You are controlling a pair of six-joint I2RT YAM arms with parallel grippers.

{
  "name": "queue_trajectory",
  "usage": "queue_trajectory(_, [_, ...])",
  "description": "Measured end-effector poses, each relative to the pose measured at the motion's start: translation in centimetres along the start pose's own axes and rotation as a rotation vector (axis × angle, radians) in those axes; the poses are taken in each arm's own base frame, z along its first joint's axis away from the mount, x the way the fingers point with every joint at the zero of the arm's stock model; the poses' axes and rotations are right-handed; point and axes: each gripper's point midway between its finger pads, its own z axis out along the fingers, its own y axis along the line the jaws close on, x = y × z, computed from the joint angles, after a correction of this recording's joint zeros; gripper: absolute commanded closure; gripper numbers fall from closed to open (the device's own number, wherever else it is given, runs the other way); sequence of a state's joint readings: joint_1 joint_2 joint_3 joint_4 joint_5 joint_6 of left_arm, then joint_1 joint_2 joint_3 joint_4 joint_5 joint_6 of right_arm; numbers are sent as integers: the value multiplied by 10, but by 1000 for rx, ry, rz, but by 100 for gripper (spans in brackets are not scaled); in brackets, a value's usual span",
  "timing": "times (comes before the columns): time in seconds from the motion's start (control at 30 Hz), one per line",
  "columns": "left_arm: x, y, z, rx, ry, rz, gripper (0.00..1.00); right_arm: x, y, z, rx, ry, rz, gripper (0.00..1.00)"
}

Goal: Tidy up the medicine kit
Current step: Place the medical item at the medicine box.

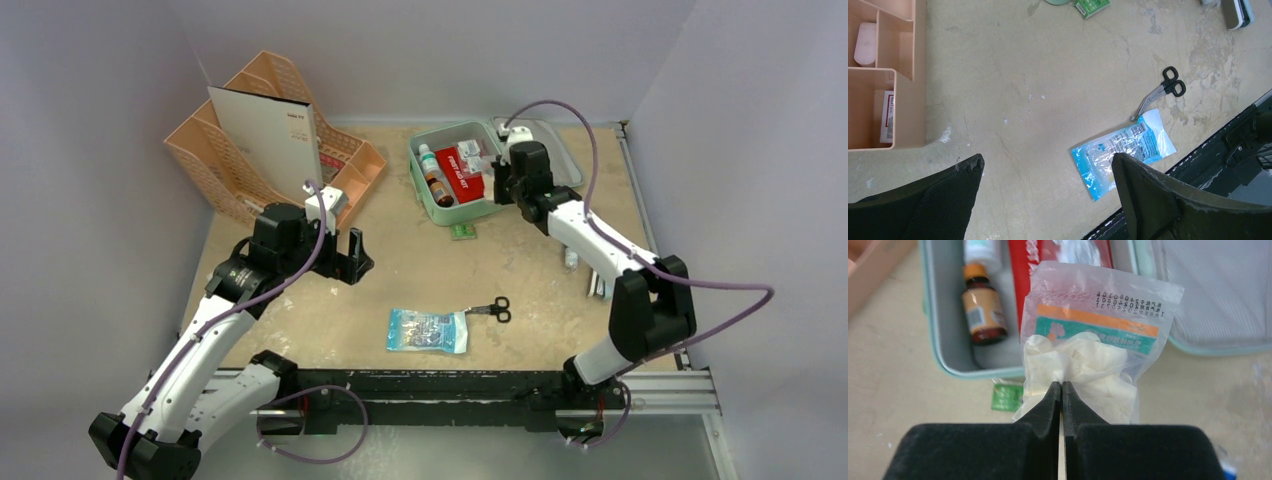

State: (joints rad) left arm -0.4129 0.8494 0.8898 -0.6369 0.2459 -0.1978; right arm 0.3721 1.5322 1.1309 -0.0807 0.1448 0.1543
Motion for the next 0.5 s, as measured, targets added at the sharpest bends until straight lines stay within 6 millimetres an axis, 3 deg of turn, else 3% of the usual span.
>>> queue_trajectory(0.13, [0,1,0,-5,-1,0,2,-29,23,18,-87,-64,-56,100])
queue_trajectory(0.27, [-1,1,-1,-8,-5,1,2,-44,44,44,-161,-104,-142,100])
queue_trajectory(0.5, [-2,2,-3,-16,-15,3,2,-36,66,95,-253,-96,-286,100])
